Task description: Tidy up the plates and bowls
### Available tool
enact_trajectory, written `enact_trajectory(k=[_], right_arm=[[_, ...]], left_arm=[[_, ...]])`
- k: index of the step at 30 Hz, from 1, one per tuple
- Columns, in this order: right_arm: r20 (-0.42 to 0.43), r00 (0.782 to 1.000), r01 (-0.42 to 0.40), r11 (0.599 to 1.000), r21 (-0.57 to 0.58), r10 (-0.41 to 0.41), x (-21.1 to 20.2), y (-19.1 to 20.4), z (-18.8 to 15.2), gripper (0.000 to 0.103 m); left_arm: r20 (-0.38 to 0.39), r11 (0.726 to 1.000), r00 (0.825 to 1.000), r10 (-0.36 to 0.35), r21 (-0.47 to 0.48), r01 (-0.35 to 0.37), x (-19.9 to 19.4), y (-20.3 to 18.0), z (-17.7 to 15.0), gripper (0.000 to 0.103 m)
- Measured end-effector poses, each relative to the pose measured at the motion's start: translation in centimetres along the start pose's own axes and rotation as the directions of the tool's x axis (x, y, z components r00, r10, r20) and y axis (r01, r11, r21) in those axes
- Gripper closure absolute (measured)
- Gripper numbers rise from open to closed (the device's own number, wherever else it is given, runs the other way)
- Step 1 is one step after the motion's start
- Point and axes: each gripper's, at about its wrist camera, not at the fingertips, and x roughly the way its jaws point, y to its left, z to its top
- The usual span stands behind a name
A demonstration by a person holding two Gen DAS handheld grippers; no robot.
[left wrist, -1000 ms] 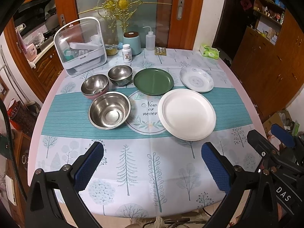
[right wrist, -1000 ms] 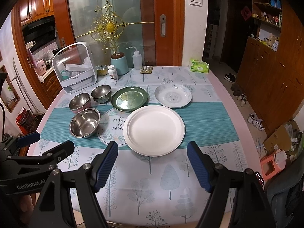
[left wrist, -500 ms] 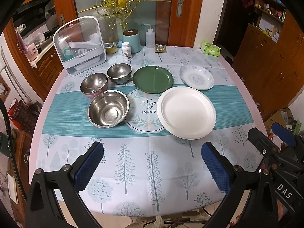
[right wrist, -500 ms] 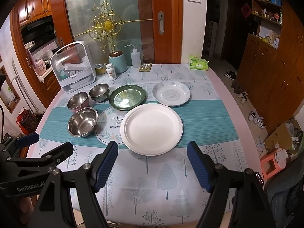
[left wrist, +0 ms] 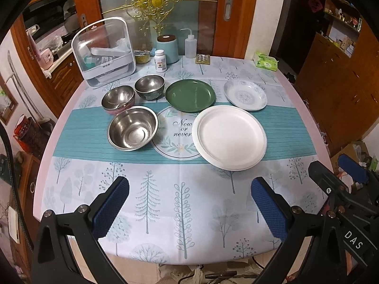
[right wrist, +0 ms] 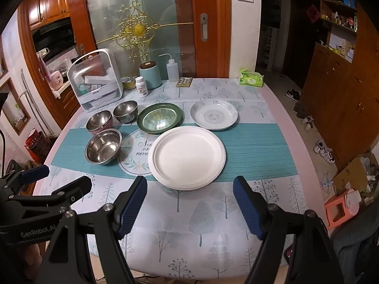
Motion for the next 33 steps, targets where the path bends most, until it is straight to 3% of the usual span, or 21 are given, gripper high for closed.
enact_trajectory(k=[14,21,33], right_arm=[[-0.018,0.999,-0.049,0.998,-0.033,0.049,0.3,-4.4,-0.6,0.027],[-0.045,0.996,-0.076,0.996,-0.04,0.074,1.5,-4.7,-0.7,0.027],[-0.102,0.994,-0.023,1.0,0.008,0.024,5.5,-4.4,0.5,0.027]], left_arm=[[-0.002,0.997,0.999,0.043,-0.057,-0.043,-0.8,-3.9,-1.4,0.001],[-0.017,0.995,0.997,0.075,-0.064,-0.076,-0.5,-4.3,-1.2,0.001],[-0.039,0.999,0.999,0.038,-0.009,-0.038,3.5,-3.9,2.0,0.001]])
